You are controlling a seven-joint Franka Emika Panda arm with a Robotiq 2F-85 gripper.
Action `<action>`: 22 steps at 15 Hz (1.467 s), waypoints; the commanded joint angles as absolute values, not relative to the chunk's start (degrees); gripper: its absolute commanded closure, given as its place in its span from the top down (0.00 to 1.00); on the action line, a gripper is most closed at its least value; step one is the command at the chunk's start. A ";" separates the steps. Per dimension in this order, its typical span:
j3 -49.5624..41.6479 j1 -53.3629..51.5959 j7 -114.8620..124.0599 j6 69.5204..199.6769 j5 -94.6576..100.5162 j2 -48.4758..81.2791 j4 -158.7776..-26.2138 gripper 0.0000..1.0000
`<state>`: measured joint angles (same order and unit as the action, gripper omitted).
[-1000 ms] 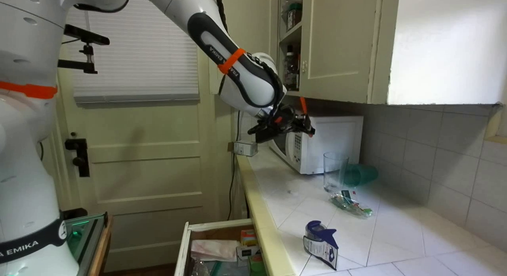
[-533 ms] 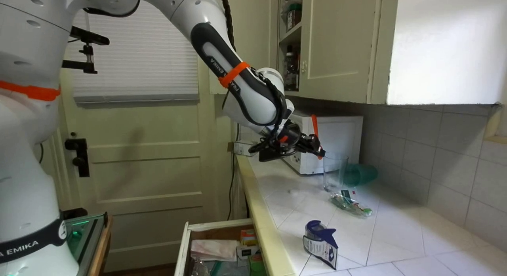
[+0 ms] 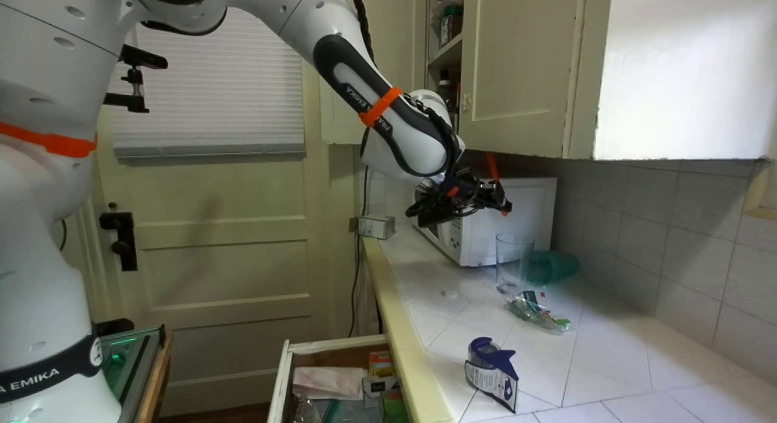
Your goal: Put the orange marker inside the glass on the counter
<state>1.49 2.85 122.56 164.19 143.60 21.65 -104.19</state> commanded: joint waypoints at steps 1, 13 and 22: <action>2.76 4.95 122.90 166.22 143.83 26.91 -98.33 0.02; 10.18 10.43 119.01 171.68 143.82 36.42 -85.07 0.02; 11.42 13.62 117.25 177.50 143.78 39.82 -82.74 0.34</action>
<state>10.03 12.03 118.74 173.08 143.60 37.69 -85.37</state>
